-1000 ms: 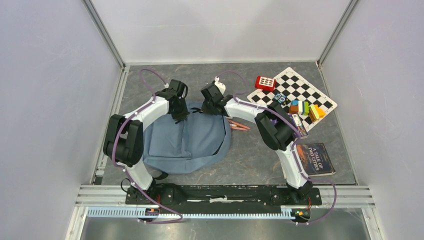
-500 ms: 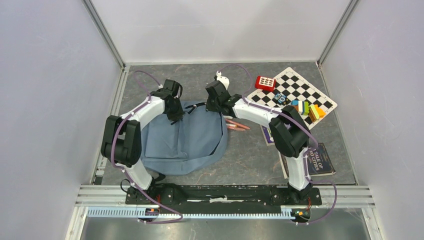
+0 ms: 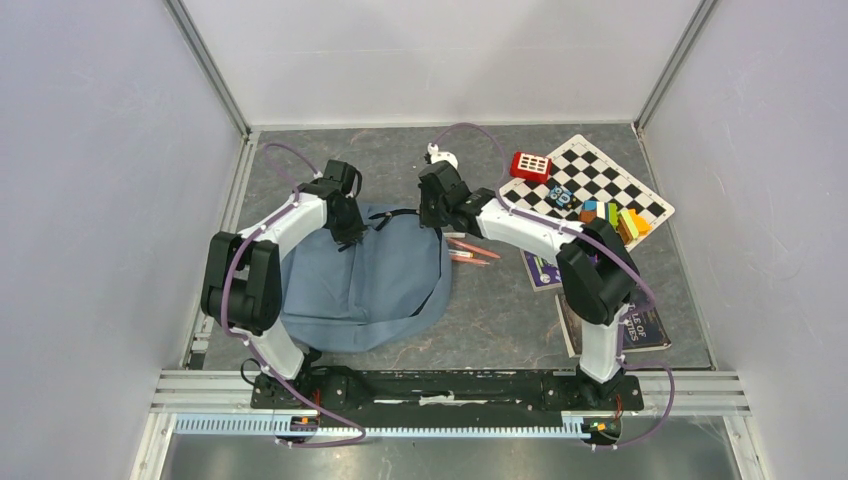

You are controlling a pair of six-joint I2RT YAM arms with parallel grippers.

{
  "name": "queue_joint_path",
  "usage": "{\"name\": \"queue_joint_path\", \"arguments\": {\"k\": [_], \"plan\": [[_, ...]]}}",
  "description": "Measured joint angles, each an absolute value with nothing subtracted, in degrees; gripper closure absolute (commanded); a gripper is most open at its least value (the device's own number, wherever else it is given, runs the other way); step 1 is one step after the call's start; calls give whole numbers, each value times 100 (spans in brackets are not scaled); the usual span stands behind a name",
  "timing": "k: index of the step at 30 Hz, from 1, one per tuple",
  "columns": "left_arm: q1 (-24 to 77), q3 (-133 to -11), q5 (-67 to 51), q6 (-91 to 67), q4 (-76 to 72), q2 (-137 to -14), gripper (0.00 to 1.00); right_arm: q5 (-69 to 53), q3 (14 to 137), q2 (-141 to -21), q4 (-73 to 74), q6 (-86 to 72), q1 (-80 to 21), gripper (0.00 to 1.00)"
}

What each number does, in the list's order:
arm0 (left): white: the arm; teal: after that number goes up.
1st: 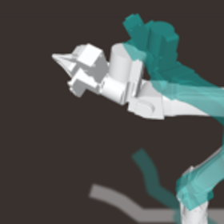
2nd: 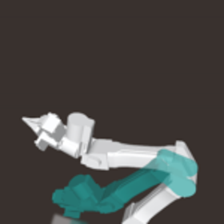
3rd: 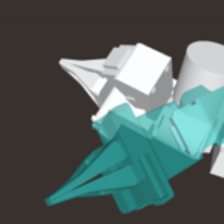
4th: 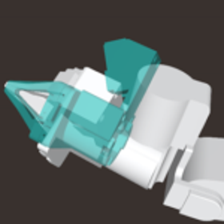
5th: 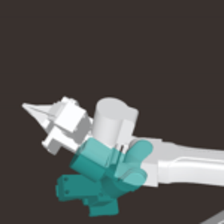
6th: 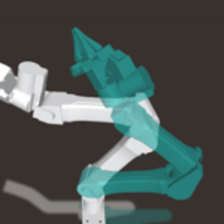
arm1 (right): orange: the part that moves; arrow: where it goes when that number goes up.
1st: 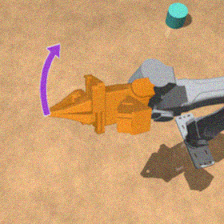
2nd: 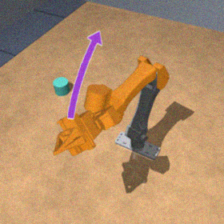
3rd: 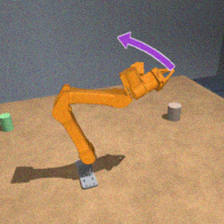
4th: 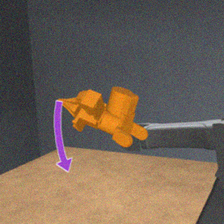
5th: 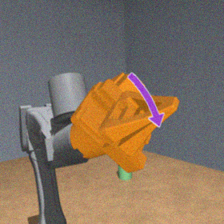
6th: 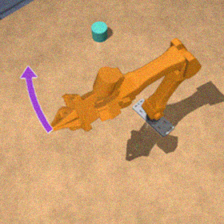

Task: Pack the student bag
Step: Unzip the student bag at the center of the board.

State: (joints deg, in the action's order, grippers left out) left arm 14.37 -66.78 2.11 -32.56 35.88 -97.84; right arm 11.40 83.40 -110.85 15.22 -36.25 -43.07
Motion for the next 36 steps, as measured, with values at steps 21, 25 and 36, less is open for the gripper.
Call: {"name": "queue_joint_path", "arguments": {"k": [21, 25, 36], "plan": [[1398, -6567, 200, -3258, 3616, -9706, 98, 102, 7760, -10151, 2290, -2646, -4021, 100], [1378, -6567, 202, -3258, 3629, -9706, 98, -263, 7531, -9830, 2416, -2593, -3907, 100], [1378, -6573, 145, -3297, 3769, -9688, 98, -1612, 7310, -9564, 2803, -2338, -3601, 100]]}}
